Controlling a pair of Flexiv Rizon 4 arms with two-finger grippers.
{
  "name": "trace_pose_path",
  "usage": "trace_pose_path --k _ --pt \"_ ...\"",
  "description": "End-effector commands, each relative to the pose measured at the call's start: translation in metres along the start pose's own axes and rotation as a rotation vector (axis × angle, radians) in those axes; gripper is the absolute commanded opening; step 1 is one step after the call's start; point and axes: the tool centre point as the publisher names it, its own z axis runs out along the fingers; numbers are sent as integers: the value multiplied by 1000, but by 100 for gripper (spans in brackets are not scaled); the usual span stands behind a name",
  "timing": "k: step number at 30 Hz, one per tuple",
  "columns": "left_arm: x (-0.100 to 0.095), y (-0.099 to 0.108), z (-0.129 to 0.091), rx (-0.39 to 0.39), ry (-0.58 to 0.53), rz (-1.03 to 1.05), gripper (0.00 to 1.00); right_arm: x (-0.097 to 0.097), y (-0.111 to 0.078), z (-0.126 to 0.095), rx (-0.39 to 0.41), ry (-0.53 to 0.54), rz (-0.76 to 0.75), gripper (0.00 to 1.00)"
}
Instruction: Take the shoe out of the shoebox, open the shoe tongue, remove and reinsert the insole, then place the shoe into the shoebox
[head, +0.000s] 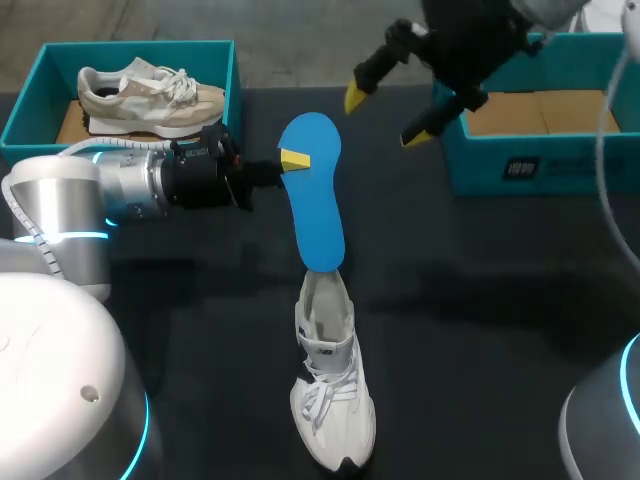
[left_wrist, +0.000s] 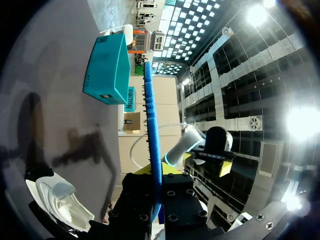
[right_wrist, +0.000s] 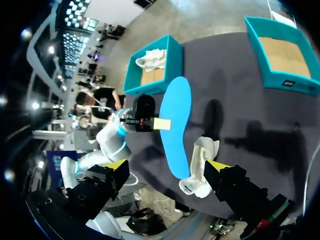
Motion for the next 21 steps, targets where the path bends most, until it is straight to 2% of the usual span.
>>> trace_pose_path --k 1,8,15,21 --pt "0 0 0 -1 -2 0 0 -13 -6 0 -21 699 -12 100" --pt "0 0 0 -1 -2 0 0 -24 -4 10 -31 760 -3 100" --pt "0 0 0 -1 -2 0 0 -31 2 11 -44 765 -2 100" --pt "0 0 0 -1 -2 0 0 -34 6 8 -43 736 74 100"
